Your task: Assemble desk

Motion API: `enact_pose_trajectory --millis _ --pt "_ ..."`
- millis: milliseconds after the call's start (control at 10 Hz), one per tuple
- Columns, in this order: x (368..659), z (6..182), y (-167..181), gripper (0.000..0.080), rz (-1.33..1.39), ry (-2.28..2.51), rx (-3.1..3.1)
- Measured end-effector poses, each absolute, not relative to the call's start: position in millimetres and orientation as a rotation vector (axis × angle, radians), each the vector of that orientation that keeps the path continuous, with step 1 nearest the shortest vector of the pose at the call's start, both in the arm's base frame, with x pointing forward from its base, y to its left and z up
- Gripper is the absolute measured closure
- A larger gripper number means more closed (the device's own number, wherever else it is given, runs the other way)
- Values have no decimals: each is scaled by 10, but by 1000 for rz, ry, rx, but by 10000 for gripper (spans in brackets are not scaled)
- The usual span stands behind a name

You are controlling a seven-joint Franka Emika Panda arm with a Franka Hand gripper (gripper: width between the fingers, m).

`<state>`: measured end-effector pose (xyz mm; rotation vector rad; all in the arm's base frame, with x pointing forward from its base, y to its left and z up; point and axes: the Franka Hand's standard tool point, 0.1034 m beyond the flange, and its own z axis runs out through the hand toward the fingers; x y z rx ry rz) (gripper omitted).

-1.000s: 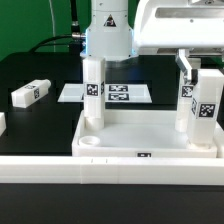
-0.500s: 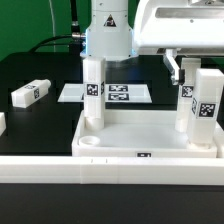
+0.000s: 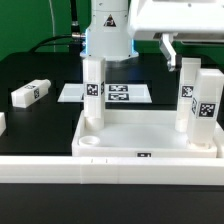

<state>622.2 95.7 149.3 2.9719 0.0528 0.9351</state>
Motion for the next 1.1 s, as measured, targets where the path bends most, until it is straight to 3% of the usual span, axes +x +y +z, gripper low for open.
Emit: enact_pose_trajectory --millis 300,500,800,1100 --pt "6210 1471 957 150 920 53 2976" --pt "6188 1346 939 150 685 40 3037" --pt "6217 1330 907 150 337 10 3094" --pt "6249 1308 996 150 208 1 3105"
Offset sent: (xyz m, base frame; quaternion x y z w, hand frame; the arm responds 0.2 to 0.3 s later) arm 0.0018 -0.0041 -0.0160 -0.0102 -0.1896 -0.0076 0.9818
